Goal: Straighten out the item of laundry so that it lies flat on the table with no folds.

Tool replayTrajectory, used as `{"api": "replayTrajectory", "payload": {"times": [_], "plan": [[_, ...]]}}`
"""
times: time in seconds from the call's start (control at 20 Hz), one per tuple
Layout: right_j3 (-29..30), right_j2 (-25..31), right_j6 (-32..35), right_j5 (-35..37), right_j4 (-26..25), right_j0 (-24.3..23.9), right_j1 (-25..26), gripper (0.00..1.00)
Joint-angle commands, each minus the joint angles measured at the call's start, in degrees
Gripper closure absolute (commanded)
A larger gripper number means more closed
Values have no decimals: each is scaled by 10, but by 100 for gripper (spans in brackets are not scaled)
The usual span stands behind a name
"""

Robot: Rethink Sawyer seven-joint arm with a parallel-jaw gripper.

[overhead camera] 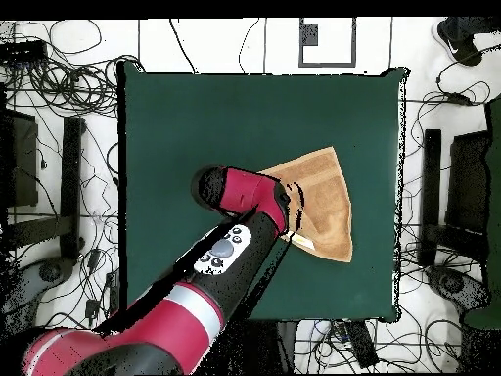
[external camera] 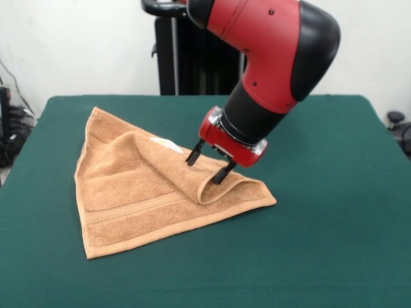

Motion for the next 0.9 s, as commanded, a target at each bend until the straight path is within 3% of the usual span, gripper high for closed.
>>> {"api": "replayTrajectory", "payload": {"times": [0.05, 0.75, 0.8, 0.9], "plan": [[21, 30, 166, 36, 16, 17, -2, 0], [25, 23, 169, 28, 13, 15, 3, 0], [32, 26, 174, 25, 17, 14, 0, 100], [35, 30, 173, 18, 19, 13, -2, 100]]}}
